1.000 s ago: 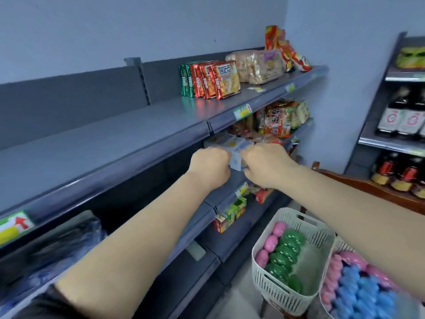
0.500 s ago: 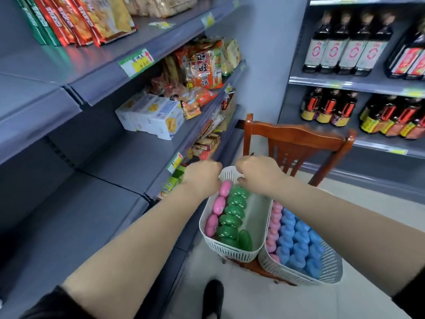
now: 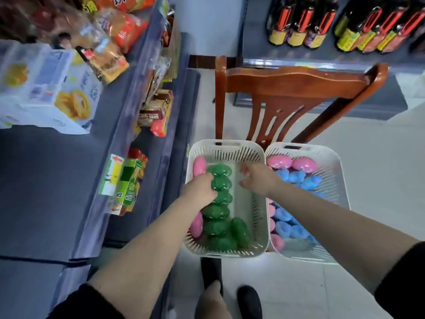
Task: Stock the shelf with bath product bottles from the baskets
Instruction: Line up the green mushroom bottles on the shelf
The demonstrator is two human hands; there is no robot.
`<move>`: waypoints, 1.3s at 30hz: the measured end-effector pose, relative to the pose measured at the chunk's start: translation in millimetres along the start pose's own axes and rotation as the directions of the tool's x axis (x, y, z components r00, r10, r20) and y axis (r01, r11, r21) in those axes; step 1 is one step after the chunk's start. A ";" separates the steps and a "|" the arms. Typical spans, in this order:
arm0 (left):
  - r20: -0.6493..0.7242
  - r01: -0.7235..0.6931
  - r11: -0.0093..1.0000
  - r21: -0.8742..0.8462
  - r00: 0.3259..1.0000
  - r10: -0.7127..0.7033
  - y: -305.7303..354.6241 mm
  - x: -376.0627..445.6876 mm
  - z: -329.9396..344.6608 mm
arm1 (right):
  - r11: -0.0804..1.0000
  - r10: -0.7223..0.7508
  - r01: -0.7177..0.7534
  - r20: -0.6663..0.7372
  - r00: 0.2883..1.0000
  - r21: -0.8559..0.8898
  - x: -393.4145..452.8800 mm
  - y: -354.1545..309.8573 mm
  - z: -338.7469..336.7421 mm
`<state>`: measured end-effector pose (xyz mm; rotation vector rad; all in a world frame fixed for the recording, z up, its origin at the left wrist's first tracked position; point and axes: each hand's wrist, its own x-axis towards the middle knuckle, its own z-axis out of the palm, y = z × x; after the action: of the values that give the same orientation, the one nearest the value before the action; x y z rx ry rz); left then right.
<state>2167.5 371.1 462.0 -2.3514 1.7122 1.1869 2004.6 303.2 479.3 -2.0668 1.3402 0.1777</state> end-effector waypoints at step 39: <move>-0.245 -0.205 0.805 -0.557 0.966 0.077 -24.5 117.3 21.0 | 0.739 0.231 -0.112 -0.094 0.968 0.665 115.2 33.5 32.7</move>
<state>2189.7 294.0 370.7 -2.8076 1.8131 1.7616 2037.1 225.8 387.6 -1.3759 1.4321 -0.3645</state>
